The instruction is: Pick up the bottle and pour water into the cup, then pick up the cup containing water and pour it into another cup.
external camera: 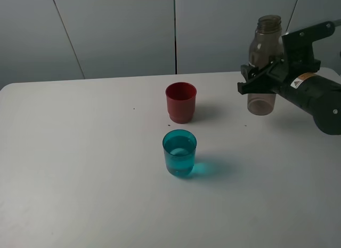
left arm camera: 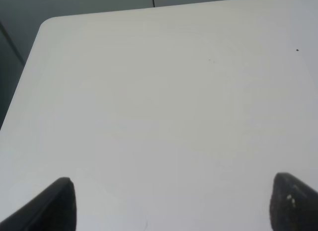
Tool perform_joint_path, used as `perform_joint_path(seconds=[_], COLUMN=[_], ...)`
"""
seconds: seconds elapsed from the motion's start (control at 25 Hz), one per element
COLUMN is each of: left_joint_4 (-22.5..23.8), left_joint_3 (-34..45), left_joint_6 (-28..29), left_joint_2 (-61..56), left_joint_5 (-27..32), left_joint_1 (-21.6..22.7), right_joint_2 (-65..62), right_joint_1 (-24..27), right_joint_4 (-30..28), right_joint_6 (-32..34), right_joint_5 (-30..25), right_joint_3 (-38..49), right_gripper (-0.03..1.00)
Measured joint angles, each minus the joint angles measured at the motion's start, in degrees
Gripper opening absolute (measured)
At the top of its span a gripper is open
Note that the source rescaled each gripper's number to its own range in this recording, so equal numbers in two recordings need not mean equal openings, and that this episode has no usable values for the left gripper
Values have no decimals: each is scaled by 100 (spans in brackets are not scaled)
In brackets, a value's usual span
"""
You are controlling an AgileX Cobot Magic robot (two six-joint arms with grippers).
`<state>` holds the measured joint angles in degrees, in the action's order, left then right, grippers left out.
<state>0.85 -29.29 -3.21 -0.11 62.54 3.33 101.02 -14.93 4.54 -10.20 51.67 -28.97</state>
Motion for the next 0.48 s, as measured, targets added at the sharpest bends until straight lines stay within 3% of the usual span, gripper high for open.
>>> perform_joint_path(seconds=[0.24, 0.48], left_joint_4=[0, 0], left_joint_3=[0, 0], left_joint_6=[0, 0], left_joint_2=[0, 0], left_joint_5=[0, 0], left_joint_1=[0, 0], right_joint_2=[941, 1377], right_joint_1=[0, 0], right_joint_4=[426, 535], right_joint_6=[821, 971], right_joint_5=[1342, 1623], right_joint_3=[-13, -13], right_gripper=[1, 1])
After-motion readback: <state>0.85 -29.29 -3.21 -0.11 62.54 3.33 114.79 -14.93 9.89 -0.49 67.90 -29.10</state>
